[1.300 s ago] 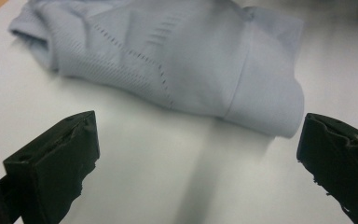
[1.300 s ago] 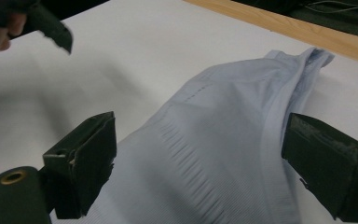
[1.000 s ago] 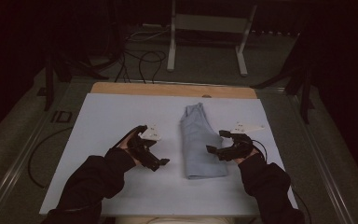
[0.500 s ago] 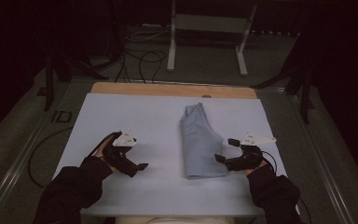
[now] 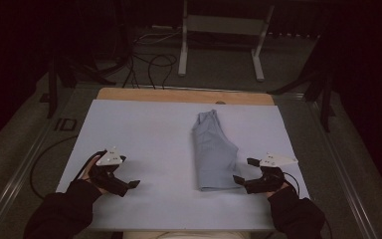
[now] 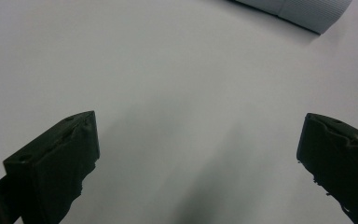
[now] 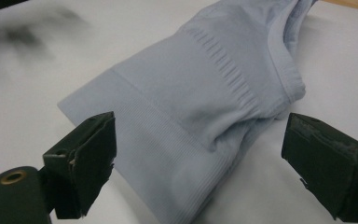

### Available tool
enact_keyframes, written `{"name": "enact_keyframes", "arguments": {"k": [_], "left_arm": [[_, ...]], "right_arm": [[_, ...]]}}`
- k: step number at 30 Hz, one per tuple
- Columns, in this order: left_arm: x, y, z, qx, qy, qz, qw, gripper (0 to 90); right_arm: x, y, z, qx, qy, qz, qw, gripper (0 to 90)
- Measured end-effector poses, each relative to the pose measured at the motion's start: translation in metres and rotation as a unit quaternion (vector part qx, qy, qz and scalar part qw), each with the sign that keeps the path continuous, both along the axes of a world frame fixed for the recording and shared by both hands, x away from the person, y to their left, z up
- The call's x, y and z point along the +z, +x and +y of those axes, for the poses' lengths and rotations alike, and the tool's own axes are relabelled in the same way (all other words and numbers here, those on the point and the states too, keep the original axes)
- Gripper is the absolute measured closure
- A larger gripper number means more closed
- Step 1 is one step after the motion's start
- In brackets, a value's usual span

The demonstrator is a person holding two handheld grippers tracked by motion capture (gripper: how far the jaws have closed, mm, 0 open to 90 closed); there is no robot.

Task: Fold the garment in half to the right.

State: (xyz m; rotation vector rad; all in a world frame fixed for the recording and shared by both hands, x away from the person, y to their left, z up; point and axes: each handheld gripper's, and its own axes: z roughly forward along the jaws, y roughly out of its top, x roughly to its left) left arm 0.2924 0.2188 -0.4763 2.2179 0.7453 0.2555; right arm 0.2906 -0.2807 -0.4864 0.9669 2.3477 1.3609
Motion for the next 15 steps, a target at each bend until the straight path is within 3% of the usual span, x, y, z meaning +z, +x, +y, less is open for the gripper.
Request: {"name": "enact_keyframes", "arguments": {"k": [12, 15], "left_arm": [[-0.017, -0.016, 0.019, 0.028, -0.017, 0.010, 0.9994, 0.0], [-0.022, -0.024, 0.029, 0.039, -0.012, 0.015, 0.9991, 0.1]], "right_arm": [[-0.010, -0.013, -0.006, -0.009, -0.008, 0.000, 0.9999, 10.0], [-0.011, -0.020, -0.014, -0.026, -0.008, -0.005, 0.9996, 10.0]]}}
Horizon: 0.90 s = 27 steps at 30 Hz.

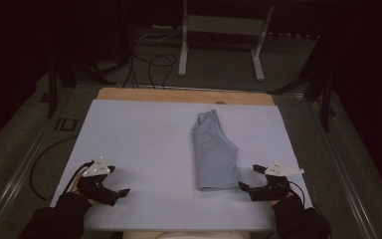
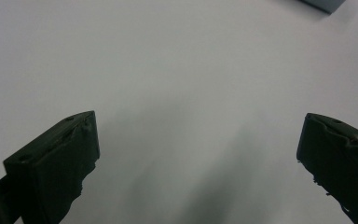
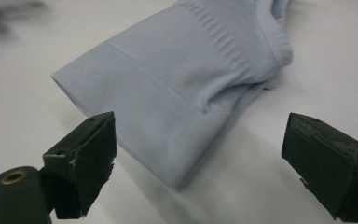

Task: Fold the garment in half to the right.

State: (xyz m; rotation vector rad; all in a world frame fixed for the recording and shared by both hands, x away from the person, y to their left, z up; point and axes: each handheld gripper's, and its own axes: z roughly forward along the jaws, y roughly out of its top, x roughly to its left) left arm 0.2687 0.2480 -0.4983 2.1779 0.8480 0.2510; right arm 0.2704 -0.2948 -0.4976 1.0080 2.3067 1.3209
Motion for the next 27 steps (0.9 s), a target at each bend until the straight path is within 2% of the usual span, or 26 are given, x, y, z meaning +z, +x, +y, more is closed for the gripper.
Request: {"name": "enact_keyframes", "arguments": {"k": [5, 6, 10, 14, 18, 22, 27], "left_arm": [[-0.003, -0.006, 0.009, 0.015, 0.005, -0.001, 0.9999, 0.1], [-0.003, -0.011, 0.016, 0.025, 0.009, -0.008, 0.9996, 0.1], [-0.006, -0.019, 0.029, 0.043, -0.003, -0.005, 0.9990, 0.1], [-0.008, -0.019, 0.034, 0.053, 0.000, -0.005, 0.9986, 0.1], [-0.007, -0.019, 0.033, 0.051, -0.001, -0.011, 0.9986, 0.1], [-0.007, -0.021, 0.027, 0.041, 0.001, -0.009, 0.9991, 0.1], [-0.005, -0.022, 0.020, 0.031, -0.001, -0.017, 0.9994, 0.1]], "right_arm": [[-0.001, -0.005, -0.005, -0.012, -0.002, -0.001, 0.9999, 10.0], [-0.002, -0.007, -0.006, -0.013, -0.001, -0.001, 0.9999, 10.0], [-0.003, -0.007, -0.006, -0.017, 0.002, -0.004, 0.9999, 10.0], [-0.005, -0.004, -0.002, -0.015, -0.008, -0.007, 0.9998, 10.0], [-0.006, -0.003, 0.001, -0.008, -0.019, -0.011, 0.9997, 10.0], [-0.008, -0.003, 0.001, -0.007, -0.020, -0.008, 0.9997, 10.0], [-0.008, -0.003, 0.001, -0.007, -0.018, -0.004, 0.9998, 10.0]]}}
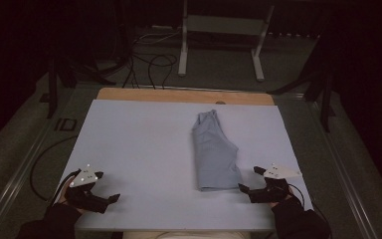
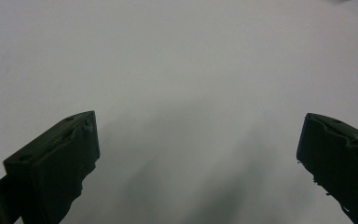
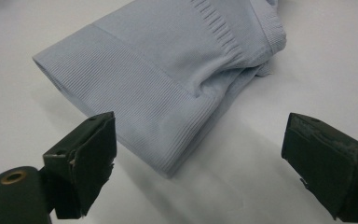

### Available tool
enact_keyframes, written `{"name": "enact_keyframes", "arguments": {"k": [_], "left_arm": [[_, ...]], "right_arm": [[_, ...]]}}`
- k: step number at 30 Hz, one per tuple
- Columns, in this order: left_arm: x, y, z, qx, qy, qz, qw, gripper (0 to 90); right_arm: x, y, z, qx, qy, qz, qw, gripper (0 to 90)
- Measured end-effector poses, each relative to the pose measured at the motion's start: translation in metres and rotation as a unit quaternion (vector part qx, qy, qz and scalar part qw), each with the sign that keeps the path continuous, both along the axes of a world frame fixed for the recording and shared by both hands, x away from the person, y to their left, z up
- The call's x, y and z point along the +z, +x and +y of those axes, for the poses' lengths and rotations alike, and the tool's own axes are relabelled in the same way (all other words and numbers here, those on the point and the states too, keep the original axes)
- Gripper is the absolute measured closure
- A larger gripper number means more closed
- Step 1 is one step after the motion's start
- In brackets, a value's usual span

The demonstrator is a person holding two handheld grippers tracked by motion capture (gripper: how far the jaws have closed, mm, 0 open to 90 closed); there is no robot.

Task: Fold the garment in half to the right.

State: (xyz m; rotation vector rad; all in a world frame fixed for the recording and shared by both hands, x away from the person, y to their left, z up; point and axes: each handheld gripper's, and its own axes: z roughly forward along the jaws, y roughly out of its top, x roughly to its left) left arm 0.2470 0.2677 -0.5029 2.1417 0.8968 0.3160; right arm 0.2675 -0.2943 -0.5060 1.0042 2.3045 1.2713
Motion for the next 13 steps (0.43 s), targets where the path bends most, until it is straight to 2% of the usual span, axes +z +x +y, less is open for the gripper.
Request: {"name": "enact_keyframes", "arguments": {"k": [6, 13], "left_arm": [[-0.0022, 0.0004, -0.0057, -0.012, 0.002, 0.005, 0.9999, 0.1], [-0.0025, 0.0011, -0.0050, -0.007, -0.002, 0.005, 1.0000, 0.1]], "right_arm": [[0.0002, 0.0001, -0.0001, 0.000, -0.001, 0.001, 1.0000, 10.1], [0.0016, -0.0002, -0.0004, -0.004, 0.000, -0.001, 1.0000, 10.1]]}}
